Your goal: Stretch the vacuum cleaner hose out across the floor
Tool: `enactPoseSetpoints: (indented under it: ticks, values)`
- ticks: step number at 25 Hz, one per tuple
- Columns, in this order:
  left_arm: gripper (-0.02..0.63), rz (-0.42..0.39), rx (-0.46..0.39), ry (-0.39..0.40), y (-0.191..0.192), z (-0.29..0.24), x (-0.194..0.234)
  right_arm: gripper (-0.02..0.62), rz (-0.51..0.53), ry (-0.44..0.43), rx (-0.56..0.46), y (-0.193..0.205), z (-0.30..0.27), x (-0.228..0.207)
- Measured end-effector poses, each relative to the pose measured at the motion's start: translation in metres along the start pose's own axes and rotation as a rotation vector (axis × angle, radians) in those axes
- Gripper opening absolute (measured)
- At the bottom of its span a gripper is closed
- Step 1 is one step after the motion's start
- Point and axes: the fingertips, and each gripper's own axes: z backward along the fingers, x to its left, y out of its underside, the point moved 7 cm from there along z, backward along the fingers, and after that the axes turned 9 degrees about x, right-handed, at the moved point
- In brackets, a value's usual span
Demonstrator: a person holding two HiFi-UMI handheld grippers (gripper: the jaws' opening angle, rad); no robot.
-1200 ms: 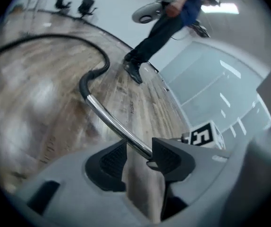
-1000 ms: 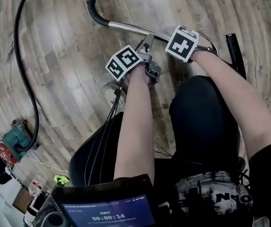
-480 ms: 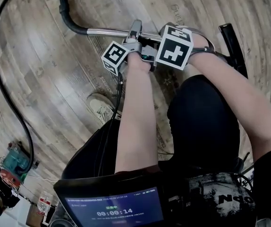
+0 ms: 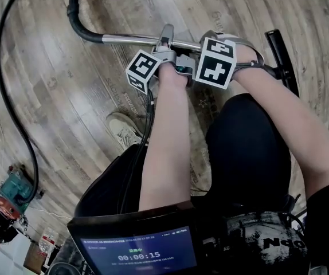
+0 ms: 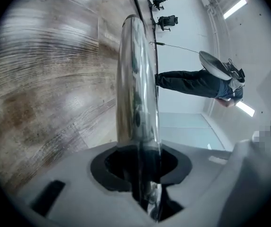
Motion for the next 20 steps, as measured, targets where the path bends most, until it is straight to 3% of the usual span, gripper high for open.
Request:
enactPoseSetpoints:
  ticks: [3,8,13,15,20]
  values:
    - [0.109,-0.027,-0.018,0.001,0.0,0.002,-0.015,0.168,0.029,0.023,0.025,0.01,-0.005,0.0]
    - [0.112,-0.083,-0.031,-0.019,0.005,0.008,-0.033,0.144,0.048,0.027,-0.023,0.013,0.006,0.003]
    - [0.086,-0.151,-0.131,-0.04,-0.068,0.043,-0.05,0.146,0.031,-0.045,-0.069,-0.01,0.019,0.019]
    - [0.099,-0.208,-0.094,-0.061,-0.081,0.049,-0.059,0.144,0.033,-0.054,-0.08,-0.016,0.022,0.022]
    - [0.077,-0.232,-0.079,-0.101,-0.072,0.05,-0.071,0.135,-0.006,-0.057,-0.111,-0.01,0.019,0.021]
